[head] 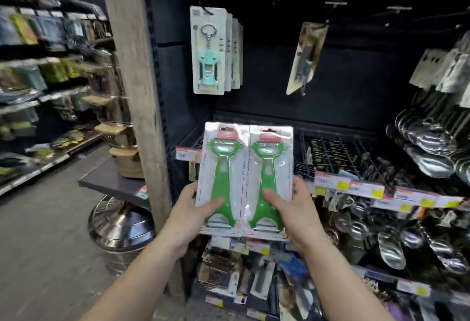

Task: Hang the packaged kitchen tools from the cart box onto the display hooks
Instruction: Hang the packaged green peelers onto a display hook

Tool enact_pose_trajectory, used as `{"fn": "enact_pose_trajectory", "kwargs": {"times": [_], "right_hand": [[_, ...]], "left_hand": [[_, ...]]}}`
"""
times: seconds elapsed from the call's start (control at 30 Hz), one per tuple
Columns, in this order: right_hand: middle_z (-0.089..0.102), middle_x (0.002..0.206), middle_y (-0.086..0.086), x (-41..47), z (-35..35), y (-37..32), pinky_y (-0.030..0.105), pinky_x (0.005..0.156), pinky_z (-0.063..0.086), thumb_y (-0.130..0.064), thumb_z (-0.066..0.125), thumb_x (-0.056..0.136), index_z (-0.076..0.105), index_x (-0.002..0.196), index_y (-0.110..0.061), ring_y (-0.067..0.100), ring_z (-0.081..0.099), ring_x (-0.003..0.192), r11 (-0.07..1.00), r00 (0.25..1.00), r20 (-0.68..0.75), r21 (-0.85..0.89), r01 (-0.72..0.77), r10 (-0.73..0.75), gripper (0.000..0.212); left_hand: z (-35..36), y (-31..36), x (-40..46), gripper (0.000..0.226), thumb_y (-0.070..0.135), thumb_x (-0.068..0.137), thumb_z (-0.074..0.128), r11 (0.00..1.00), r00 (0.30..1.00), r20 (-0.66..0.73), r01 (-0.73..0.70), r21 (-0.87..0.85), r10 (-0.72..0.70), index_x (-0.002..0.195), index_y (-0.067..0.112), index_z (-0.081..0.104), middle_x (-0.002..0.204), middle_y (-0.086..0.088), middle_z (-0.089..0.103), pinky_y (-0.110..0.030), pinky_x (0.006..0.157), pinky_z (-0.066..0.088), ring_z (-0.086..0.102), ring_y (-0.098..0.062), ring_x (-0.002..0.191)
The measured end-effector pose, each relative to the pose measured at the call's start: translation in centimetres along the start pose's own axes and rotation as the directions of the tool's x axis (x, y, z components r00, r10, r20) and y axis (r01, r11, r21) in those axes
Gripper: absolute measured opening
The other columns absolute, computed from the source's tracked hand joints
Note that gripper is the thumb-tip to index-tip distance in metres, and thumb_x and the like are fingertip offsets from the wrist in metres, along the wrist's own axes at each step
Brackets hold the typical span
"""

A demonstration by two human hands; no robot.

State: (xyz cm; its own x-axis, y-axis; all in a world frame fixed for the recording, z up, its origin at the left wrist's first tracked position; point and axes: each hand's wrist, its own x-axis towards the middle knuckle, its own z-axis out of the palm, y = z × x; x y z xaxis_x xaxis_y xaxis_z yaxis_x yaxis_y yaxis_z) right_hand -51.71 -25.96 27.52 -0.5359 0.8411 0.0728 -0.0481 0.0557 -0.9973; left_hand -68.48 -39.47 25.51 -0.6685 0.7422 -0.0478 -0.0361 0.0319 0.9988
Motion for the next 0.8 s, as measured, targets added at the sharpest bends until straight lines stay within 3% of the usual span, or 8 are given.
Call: {"fn": "enact_pose_trajectory", "kwargs": {"times": [0.1,0.23,0.4,0.5,0.6,0.8], "right_hand": [[0.072,0.113,-0.004,1.0,1.1,-0.9,0.044,0.094,0.057,-0.017,0.078,0.084,0.053,0.116,-0.03,0.016,0.072,0.099,1.0,1.0,-0.001,0.007,0.006,-0.006,0.042],[0.072,0.112,-0.003,3.0,2.0,-1.9,0.046,0.093,0.057,-0.014,0.076,0.085,0.053,0.109,-0.035,0.018,0.072,0.101,0.999,1.0,-0.013,0.029,0.029,-0.028,0.04],[0.07,0.117,0.0,6.2,2.2,-2.6,0.046,0.093,0.057,-0.014,0.077,0.084,0.05,0.127,-0.021,0.019,0.071,0.104,0.998,0.998,-0.033,0.03,0.057,-0.056,0.051],[0.07,0.118,-0.002,8.3,2.0,-2.9,0.044,0.093,0.057,-0.016,0.078,0.083,0.049,0.13,-0.021,0.018,0.071,0.104,0.997,0.997,-0.032,0.003,0.075,-0.075,0.055],[0.071,0.116,-0.002,10.5,1.6,-3.4,0.045,0.092,0.057,-0.018,0.079,0.082,0.049,0.128,-0.024,0.017,0.071,0.102,0.996,0.996,-0.032,0.002,0.088,-0.087,0.055],[0.074,0.111,-0.004,14.7,-0.6,-5.2,0.039,0.084,0.06,-0.014,0.076,0.085,0.052,0.126,-0.025,0.014,0.074,0.095,0.99,0.989,-0.052,0.027,0.141,-0.139,0.049]], "left_hand": [[-1.0,0.8,1.3,0.046,0.022,0.086,0.079,1.0,1.0,0.004,-0.007,-0.004,0.007,0.125,0.026,0.054,0.112,0.003,0.076,-0.047,0.103,0.051,0.072,-0.019,0.106],[-1.2,2.3,3.4,0.038,0.016,0.088,0.076,0.999,0.999,0.021,-0.026,-0.046,0.027,0.12,0.027,0.057,0.111,0.004,0.077,-0.045,0.104,0.051,0.072,-0.017,0.105],[-0.8,3.7,6.5,0.048,0.022,0.084,0.08,0.998,0.998,0.05,-0.041,-0.053,0.044,0.127,0.02,0.057,0.114,0.002,0.076,-0.048,0.107,0.048,0.072,-0.02,0.108],[-0.3,4.2,8.3,0.05,0.02,0.085,0.078,0.996,0.998,0.036,-0.046,-0.081,0.049,0.13,0.019,0.056,0.113,0.001,0.076,-0.05,0.106,0.049,0.072,-0.022,0.107],[0.8,5.3,10.0,0.056,0.033,0.075,0.08,0.99,0.997,0.014,-0.076,-0.119,0.078,0.125,0.02,0.059,0.112,0.001,0.076,-0.051,0.104,0.05,0.072,-0.023,0.106],[3.7,8.0,13.5,0.033,0.024,0.082,0.075,0.974,0.987,-0.031,-0.158,-0.161,0.155,0.112,0.029,0.06,0.105,0.005,0.078,-0.036,0.087,0.057,0.074,-0.018,0.1]]}}
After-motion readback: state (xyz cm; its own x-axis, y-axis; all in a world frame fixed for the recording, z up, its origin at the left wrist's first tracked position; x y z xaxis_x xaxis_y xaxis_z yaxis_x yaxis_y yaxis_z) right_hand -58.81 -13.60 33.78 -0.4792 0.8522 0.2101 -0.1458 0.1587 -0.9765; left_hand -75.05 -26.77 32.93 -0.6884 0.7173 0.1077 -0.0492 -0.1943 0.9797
